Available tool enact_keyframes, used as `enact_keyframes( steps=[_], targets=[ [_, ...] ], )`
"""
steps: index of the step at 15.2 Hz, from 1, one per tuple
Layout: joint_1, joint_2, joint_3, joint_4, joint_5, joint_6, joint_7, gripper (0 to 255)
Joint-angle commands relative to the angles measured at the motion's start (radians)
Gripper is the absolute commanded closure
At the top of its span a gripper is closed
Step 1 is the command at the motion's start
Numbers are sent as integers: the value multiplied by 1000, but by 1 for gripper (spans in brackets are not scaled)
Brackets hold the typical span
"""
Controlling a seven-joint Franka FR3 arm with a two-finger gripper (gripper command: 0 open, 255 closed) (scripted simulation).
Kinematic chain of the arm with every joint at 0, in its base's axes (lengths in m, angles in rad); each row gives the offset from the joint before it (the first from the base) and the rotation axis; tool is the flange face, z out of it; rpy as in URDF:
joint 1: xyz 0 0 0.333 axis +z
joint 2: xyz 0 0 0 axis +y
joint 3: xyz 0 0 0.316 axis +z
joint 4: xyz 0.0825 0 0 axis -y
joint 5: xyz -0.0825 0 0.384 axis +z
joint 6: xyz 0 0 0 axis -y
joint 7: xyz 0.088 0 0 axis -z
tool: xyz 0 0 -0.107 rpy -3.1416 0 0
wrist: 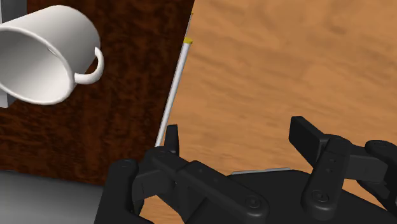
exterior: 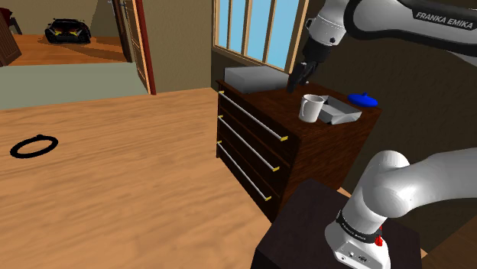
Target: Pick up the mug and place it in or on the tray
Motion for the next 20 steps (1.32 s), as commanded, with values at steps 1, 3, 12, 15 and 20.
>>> enact_keyframes(
  steps=[1,3,12,15,20],
  targets=[
    [0,0,0,0,0,0,0,0],
    [-10,14,-51,2,-13,-9,-48,0],
    [-49,135,-276,60,-73,-42,-263,0],
    [-58,195,-350,97,-88,-51,-336,0],
    [-66,318,-476,176,-98,-64,-465,0]
  ],
)
